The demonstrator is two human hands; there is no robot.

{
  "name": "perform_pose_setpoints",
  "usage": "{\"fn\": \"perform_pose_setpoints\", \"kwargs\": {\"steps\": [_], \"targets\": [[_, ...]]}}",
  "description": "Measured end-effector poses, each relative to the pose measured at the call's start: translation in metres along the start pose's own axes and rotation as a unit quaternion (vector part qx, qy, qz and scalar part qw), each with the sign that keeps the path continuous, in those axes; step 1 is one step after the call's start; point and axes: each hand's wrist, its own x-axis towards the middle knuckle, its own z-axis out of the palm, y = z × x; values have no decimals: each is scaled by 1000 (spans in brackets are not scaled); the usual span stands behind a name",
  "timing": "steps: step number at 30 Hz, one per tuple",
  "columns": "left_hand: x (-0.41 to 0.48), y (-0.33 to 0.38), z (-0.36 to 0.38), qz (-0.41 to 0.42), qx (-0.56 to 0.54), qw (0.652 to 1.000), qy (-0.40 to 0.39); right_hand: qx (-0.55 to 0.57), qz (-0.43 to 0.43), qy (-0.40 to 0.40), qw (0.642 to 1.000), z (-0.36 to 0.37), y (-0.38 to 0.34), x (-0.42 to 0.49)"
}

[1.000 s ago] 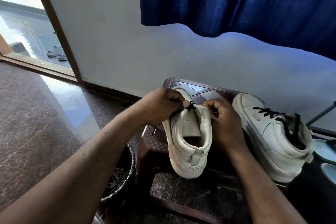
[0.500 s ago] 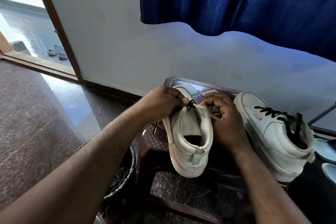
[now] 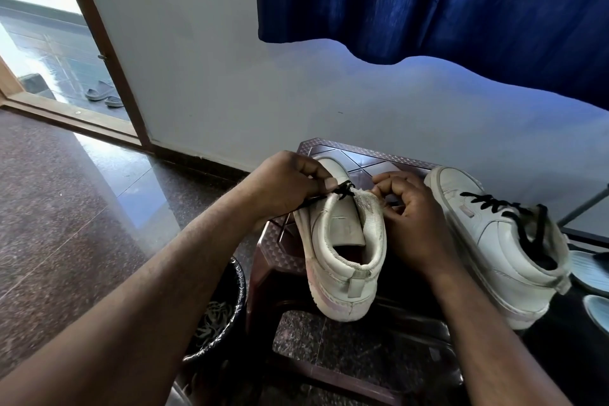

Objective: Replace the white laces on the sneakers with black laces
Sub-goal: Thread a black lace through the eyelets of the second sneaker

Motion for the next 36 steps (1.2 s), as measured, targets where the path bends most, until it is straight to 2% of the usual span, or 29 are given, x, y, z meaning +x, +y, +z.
{"fn": "perform_pose_setpoints", "kwargs": {"steps": [4,7,10,15,22,26,30,33,36], "targets": [[-2,1,8,15,17,1000,14,-18,-36,-23,999,-5,4,2],[-3,1,6,2,-16,1000,17,-60,-66,-38,995,-9,8,1],[-3,2,2,-23,-54,998,23,-96,-82,-27,992,-10,6,-1],[-7,2,-4,-30,-56,998,24,-175,-136,-2,975,-13,6,0],[-19,5,-13,-32,33,998,-44,-170,-172,17,970,-9,-9,-7],[-23,10,-10,-7,135,990,-36,-151,-170,35,973,-8,-17,-11],[-28,17,-8,11,214,977,-21,-141,-161,21,977,-7,-17,-11],[-31,22,-5,21,251,967,-26,-167,-171,22,971,-8,-14,-11],[-34,25,-14,17,268,963,-18,-212,-143,48,966,-11,-9,-7]]}}
